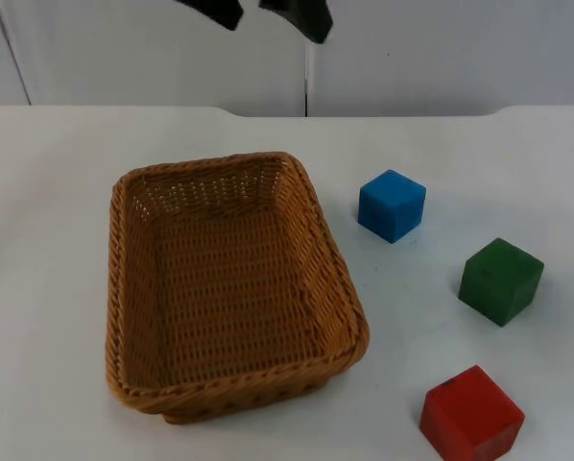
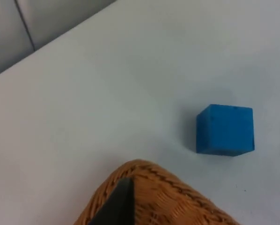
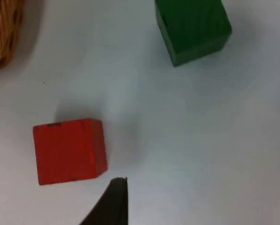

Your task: Pick up one cube with each hand and place exactly two cubes into the same basket, leaving the remaining cube outside.

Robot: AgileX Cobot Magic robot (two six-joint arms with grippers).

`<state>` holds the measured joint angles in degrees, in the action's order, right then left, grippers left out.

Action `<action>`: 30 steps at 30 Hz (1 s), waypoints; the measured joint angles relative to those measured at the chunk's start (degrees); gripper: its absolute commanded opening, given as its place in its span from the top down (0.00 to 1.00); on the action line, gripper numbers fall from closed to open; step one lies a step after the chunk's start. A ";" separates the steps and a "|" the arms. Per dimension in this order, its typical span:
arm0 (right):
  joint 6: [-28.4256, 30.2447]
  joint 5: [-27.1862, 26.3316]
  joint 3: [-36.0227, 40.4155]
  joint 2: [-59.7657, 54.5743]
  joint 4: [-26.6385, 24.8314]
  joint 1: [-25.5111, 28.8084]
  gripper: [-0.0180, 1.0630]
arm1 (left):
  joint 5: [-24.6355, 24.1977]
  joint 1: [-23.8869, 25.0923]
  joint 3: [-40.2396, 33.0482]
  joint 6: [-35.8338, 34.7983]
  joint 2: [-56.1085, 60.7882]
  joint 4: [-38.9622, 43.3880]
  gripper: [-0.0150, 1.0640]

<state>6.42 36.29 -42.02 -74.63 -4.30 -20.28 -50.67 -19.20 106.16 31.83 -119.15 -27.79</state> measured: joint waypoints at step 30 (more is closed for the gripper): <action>4.86 -27.42 -1.63 -25.53 2.51 -0.98 0.01 | 2.06 -11.42 11.38 -2.27 -16.99 9.45 0.01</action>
<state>11.28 8.88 -43.65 -100.16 -1.79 -21.26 -48.61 -30.62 117.53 29.56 -136.15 -18.34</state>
